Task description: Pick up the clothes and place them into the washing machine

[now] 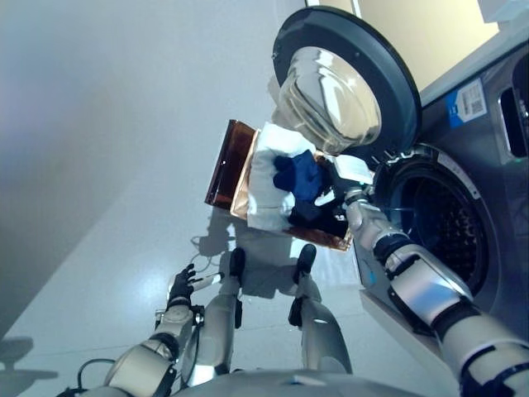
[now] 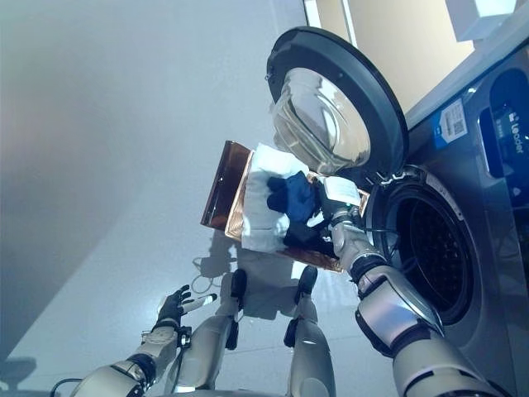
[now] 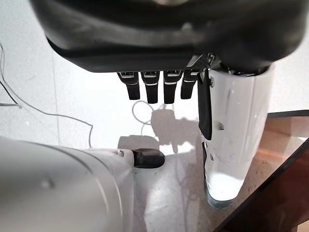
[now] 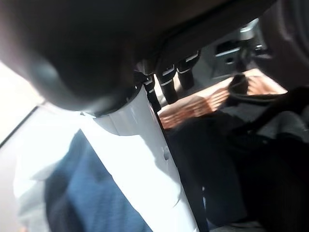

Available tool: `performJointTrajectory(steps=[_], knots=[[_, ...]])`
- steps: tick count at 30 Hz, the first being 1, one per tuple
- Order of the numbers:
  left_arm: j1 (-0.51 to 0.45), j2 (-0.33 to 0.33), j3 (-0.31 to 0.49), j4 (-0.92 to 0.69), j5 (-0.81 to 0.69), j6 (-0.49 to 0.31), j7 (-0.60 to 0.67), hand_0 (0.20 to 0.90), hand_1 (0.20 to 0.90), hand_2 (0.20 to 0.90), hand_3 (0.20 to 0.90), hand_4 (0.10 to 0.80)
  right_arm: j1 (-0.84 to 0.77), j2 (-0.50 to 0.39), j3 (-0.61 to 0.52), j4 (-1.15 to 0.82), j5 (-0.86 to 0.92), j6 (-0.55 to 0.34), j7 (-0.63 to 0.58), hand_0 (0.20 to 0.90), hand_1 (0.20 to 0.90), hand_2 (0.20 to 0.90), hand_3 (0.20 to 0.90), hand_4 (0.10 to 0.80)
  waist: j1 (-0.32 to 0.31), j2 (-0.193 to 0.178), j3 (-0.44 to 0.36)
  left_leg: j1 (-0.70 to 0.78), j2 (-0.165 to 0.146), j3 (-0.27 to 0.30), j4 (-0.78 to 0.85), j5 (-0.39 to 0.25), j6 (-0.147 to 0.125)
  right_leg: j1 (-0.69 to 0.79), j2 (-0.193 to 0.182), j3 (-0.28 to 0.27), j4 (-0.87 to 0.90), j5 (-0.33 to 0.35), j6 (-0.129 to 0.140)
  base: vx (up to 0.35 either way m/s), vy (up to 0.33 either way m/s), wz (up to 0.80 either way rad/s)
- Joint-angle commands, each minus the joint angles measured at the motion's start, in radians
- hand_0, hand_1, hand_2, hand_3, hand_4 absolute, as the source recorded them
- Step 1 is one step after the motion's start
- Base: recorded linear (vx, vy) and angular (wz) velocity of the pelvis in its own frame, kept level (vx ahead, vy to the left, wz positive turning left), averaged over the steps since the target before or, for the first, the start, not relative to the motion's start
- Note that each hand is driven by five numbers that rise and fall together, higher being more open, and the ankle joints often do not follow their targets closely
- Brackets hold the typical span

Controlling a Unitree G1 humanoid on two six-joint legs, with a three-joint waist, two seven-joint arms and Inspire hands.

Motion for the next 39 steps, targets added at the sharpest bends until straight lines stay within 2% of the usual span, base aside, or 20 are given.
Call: performJointTrajectory(steps=[1,11,18,23,33,34,35,37,38,39], knots=[[0.045,-0.024,-0.028,0.011,-0.035,-0.02,0.032,0.9,0.9,0.9,0.9,0.8,-0.133,-0.038,-0.003,0.013,0.021,-0.015,-0.063,0.9,0.9,0.9,0.9,0.8,0.038,0.024,0.005,-0.072,0.017,-0.031,-0.086,0.128,-0.078,-0.014,-0.008,0.033,0.119,-0.024,0.057,-0.015,0.0,-0.15],[0.027,-0.022,-0.009,0.006,-0.06,-0.03,0.045,0.9,0.9,0.9,0.9,0.8,-0.09,0.045,0.011,0.022,0.031,-0.02,-0.046,0.9,0.9,0.9,0.9,0.8,0.04,0.017,0.014,-0.068,0.015,-0.032,-0.086,0.126,-0.069,-0.012,-0.005,0.035,0.116,-0.027,0.056,-0.011,0.004,-0.04],[0.017,-0.011,-0.013,-0.035,-0.095,-0.054,0.046,0.9,0.9,0.9,0.9,0.8,-0.142,0.066,0.035,0.01,0.046,-0.02,-0.042,0.9,0.9,0.9,0.9,0.8,0.051,0.012,0.037,-0.092,0.014,-0.043,-0.086,0.138,-0.069,-0.029,-0.005,0.025,0.111,-0.019,0.059,-0.023,0.0,0.0],[0.019,-0.002,-0.019,-0.096,-0.151,-0.087,0.05,0.9,0.9,0.9,0.9,0.8,-0.201,0.068,0.05,0.012,0.059,-0.019,-0.06,0.9,0.9,0.9,0.9,0.8,0.063,0.019,0.062,-0.128,0.01,-0.054,-0.086,0.15,-0.069,-0.054,-0.003,0.018,0.106,-0.011,0.059,-0.047,0.007,0.04],[0.054,0.058,-0.009,-0.342,-0.219,-0.144,0.066,0.9,0.9,0.9,0.9,0.8,-0.309,0.024,0.059,0.055,0.113,-0.018,-0.098,0.9,0.9,0.9,0.9,0.8,0.094,0.039,0.105,-0.212,0.01,-0.082,-0.086,0.175,-0.071,-0.123,0.0,0.005,0.107,-0.009,0.057,-0.036,-0.001,0.08],[0.058,0.066,-0.01,-0.379,-0.222,-0.149,0.068,0.9,0.9,0.9,0.9,0.8,-0.332,0.011,0.061,0.072,0.122,-0.017,-0.103,0.771,0.771,0.771,0.771,0.708,0.099,0.046,0.114,-0.231,0.01,-0.086,-0.086,0.18,-0.072,-0.14,-0.003,0.002,0.113,-0.01,0.057,-0.027,0.014,0.05],[0.061,0.069,-0.01,-0.393,-0.223,-0.149,0.066,0.9,0.9,0.9,0.9,0.8,-0.341,0.005,0.06,0.076,0.126,-0.018,-0.105,0.601,0.601,0.601,0.601,0.586,0.101,0.048,0.117,-0.237,0.009,-0.088,-0.086,0.181,-0.073,-0.146,-0.004,0.001,0.116,-0.011,0.057,-0.034,0.021,0.04],[0.064,0.067,-0.014,-0.409,-0.228,-0.151,0.067,0.9,0.9,0.9,0.9,0.8,-0.358,-0.003,0.058,0.086,0.134,-0.018,-0.108,0.453,0.453,0.453,0.453,0.48,0.104,0.051,0.121,-0.248,0.006,-0.089,-0.086,0.182,-0.073,-0.158,-0.007,-0.003,0.121,-0.011,0.057,-0.013,0.017,0.07],[0.063,0.066,-0.016,-0.407,-0.229,-0.148,0.065,0.9,0.9,0.9,0.9,0.8,-0.365,-0.008,0.056,0.092,0.138,-0.019,-0.109,0.225,0.225,0.225,0.225,0.318,0.105,0.052,0.123,-0.253,0.006,-0.09,-0.086,0.182,-0.073,-0.163,-0.007,-0.005,0.124,-0.013,0.057,-0.002,0.023,0.09],[0.062,0.063,-0.021,-0.405,-0.231,-0.148,0.065,0.9,0.9,0.9,0.9,0.8,-0.37,-0.008,0.054,0.097,0.145,-0.021,-0.111,0.2,0.2,0.2,0.2,0.3,0.105,0.052,0.122,-0.256,0.005,-0.089,-0.086,0.182,-0.073,-0.167,-0.007,-0.004,0.126,-0.012,0.057,-0.003,0.033,0.08]])
